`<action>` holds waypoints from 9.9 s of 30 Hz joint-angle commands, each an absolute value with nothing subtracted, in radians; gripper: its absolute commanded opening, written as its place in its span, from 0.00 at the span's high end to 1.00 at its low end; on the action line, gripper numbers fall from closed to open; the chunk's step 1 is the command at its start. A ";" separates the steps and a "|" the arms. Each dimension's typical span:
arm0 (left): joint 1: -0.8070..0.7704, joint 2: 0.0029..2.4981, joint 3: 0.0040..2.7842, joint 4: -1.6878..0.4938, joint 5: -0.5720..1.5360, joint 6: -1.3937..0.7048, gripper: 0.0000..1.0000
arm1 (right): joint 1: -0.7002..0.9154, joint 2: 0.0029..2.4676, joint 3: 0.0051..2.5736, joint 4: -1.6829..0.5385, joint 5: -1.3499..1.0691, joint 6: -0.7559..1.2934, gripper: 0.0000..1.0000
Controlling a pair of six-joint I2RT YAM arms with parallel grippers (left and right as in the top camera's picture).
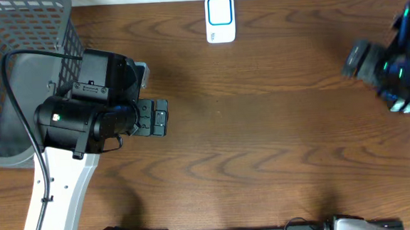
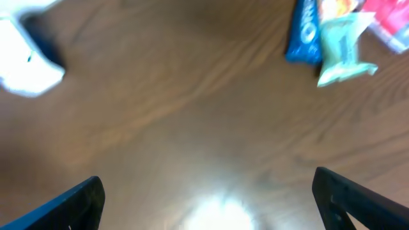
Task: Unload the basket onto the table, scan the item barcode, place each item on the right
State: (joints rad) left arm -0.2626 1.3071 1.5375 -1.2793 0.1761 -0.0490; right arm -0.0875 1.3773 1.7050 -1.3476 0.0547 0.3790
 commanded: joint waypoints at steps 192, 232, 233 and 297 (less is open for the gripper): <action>-0.143 0.395 0.711 -0.745 0.171 0.154 0.02 | -0.018 0.006 0.006 -0.074 -0.051 0.006 0.01; 0.135 0.001 0.002 0.224 0.174 0.156 0.02 | -0.018 0.006 0.006 -0.073 -0.051 0.006 0.01; 0.136 0.001 0.004 0.211 0.168 0.156 0.02 | -0.018 0.006 0.006 -0.073 -0.051 0.006 0.01; 0.093 0.002 0.004 -0.066 0.104 0.022 0.02 | -0.018 0.007 0.006 -0.073 -0.051 0.006 0.01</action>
